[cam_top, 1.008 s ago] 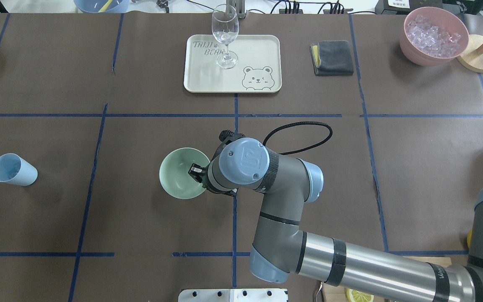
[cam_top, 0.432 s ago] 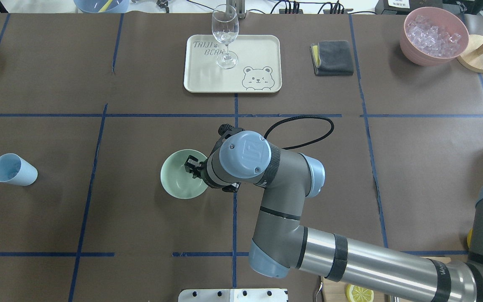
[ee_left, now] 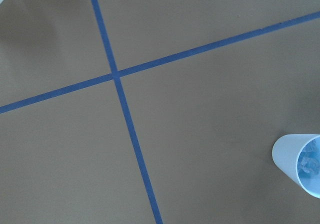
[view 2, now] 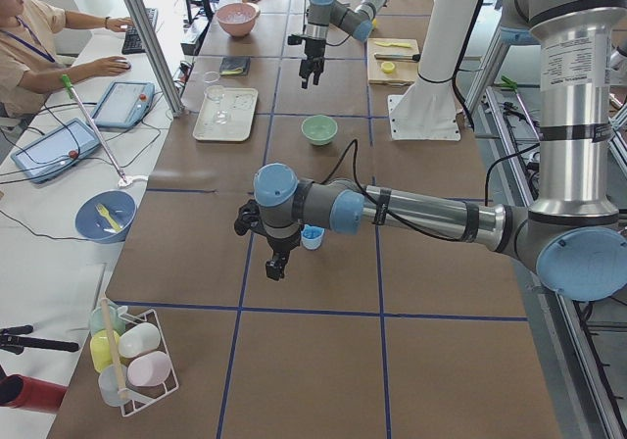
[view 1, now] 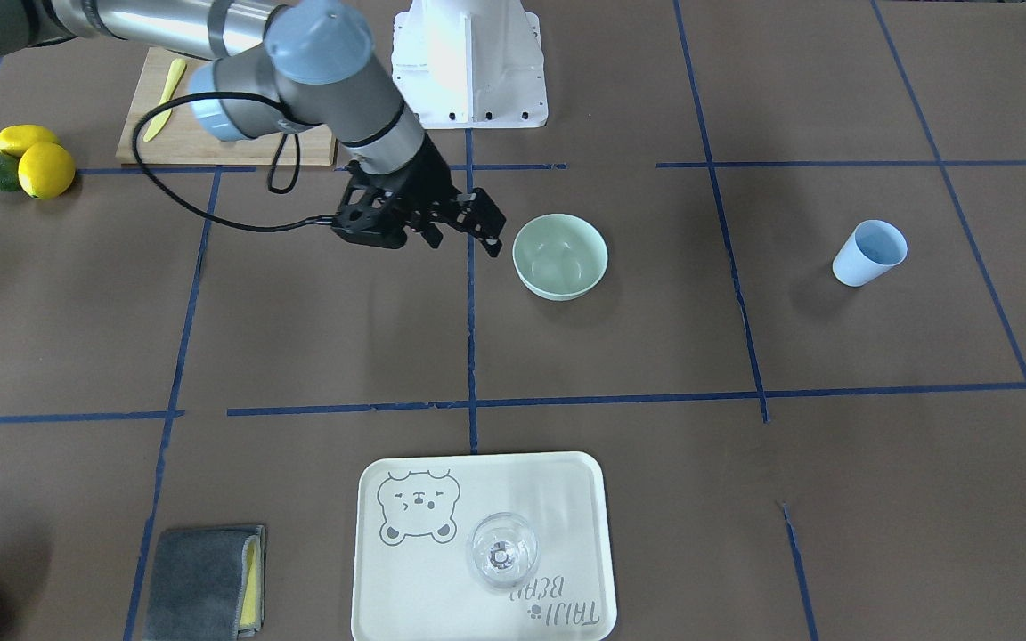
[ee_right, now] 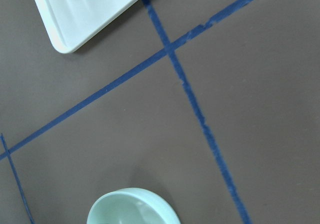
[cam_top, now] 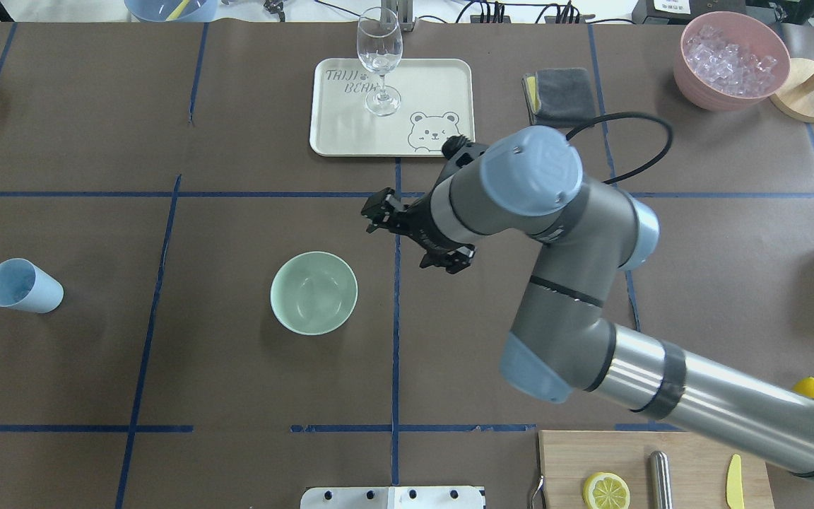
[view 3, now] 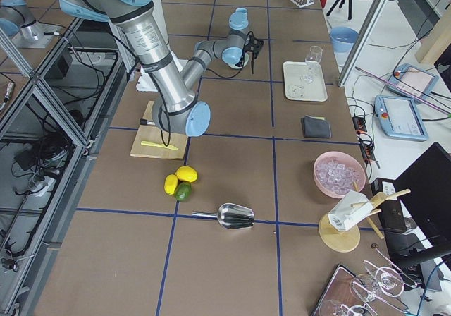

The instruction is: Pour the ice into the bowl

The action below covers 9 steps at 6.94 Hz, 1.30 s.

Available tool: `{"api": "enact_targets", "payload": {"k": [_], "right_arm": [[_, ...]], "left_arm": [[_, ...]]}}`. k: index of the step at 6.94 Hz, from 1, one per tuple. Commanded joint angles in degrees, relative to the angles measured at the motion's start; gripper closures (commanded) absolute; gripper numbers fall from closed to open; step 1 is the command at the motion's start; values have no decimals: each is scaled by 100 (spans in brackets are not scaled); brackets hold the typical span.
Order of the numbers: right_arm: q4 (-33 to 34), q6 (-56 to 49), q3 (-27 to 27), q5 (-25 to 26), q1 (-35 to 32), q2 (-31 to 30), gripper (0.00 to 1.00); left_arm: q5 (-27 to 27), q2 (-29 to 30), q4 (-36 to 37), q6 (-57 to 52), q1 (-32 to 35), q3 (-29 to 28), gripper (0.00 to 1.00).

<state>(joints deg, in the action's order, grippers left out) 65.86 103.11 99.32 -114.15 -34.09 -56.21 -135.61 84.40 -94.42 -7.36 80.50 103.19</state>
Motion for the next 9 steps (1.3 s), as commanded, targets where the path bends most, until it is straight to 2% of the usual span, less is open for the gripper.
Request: {"api": "enact_targets", "payload": {"k": [1, 3, 4, 5, 6, 7, 9], "right_arm": [[-47, -316, 666, -529, -528, -941, 0], [-47, -345, 659, -468, -520, -979, 0], [-47, -345, 667, -459, -520, -1023, 0], [-47, -345, 676, -450, -520, -1058, 0], [-47, -336, 685, -450, -511, -1093, 0], [-47, -336, 685, -450, -511, -1093, 0], [-47, -336, 694, -450, -511, -1102, 0]], "left_arm": [[-427, -72, -943, -2, -139, -192, 0], [-1280, -108, -2023, 68, -148, -133, 0], [-1476, -108, -2228, 617, -157, -141, 0], [-1364, -169, -3013, 1440, -235, -193, 0], [-719, -439, -4222, 2710, -393, -194, 0], [183, -651, -5469, 4237, -1056, -194, 0], [1626, -1422, -7318, 5975, -1911, -176, 0]]}}
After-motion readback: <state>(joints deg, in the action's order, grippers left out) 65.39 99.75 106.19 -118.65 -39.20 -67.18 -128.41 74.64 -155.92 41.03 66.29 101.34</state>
